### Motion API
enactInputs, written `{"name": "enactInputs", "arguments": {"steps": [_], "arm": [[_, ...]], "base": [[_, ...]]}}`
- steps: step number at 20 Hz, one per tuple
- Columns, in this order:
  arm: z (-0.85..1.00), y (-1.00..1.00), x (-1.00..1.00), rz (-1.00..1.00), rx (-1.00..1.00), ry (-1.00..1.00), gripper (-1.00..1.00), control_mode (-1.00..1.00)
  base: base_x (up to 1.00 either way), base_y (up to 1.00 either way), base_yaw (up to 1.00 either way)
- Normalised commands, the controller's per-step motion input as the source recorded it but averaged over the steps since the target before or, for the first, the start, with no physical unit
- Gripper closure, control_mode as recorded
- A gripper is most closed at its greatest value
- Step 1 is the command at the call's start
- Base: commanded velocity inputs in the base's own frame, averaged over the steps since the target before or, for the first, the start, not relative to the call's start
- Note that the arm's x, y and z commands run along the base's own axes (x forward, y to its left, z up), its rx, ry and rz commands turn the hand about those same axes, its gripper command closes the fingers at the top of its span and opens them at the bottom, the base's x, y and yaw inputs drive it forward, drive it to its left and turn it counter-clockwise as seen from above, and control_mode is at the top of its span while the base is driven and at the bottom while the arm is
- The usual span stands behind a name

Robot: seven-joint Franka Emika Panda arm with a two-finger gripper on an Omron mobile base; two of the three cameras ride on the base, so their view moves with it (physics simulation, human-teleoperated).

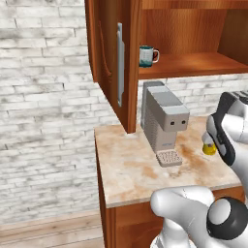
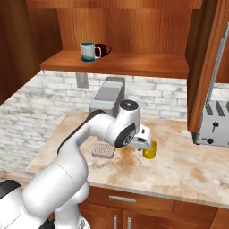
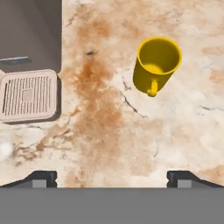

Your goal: Pick the mug on the counter and place it in the cabinet with the handle facing the right, like the mugs already inside.

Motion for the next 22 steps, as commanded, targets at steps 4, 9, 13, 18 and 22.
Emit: {"name": "enactInputs", "arguments": {"steps": [4,9,13,18,22], "arm": [[-0.38,-0.38,0.44,-0.08,-0.01,-0.02,-1.00,-1.00],[-0.37,-0.23,0.44,-0.05,-0.03,-0.03,-1.00,-1.00],[-0.43,-0.26,0.37,-0.03,-0.04,-0.01,-1.00,-1.00],[-0.27,-0.39,0.16,-0.01,0.00,0.00,-1.00,-1.00],[-0.12,-0.25,0.20,0.01,0.00,0.00,-1.00,-1.00]], "base": [[0.00,0.00,0.00],[0.00,0.00,0.00],[0.00,0.00,0.00],[0.00,0.00,0.00],[0.00,0.00,0.00]]}}
